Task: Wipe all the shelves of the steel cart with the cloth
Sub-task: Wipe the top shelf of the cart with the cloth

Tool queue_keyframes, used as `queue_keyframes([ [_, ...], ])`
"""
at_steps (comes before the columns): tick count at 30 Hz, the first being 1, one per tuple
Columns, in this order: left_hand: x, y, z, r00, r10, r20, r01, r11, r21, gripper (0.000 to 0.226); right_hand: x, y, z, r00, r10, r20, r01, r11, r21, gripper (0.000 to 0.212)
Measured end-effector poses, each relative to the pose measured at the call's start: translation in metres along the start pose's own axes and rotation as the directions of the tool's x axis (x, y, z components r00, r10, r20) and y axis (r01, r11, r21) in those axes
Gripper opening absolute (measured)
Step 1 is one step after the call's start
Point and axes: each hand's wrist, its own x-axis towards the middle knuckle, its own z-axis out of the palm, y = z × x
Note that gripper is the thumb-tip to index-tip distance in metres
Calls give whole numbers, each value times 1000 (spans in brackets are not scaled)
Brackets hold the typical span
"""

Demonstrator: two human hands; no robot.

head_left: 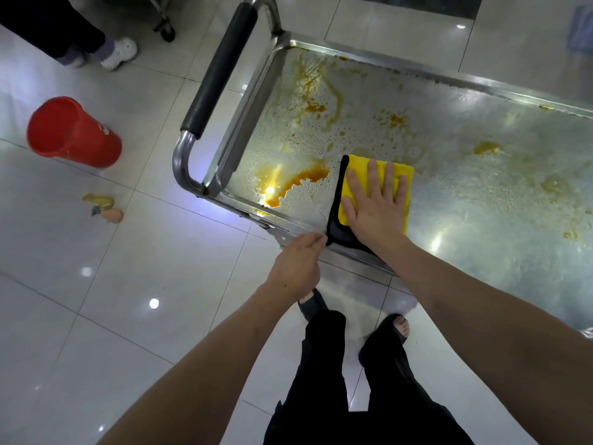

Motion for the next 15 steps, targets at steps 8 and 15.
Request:
queue_keyframes([
  [8, 2, -28, -31, 997, 30, -78, -32, 999, -37, 65, 0, 1, -3, 1000, 25, -17, -25, 1000, -16, 65],
  [15, 20, -61, -63, 986, 18, -167, -23, 999, -26, 57, -2, -3, -1, 999, 30, -38, -31, 999, -45, 63],
])
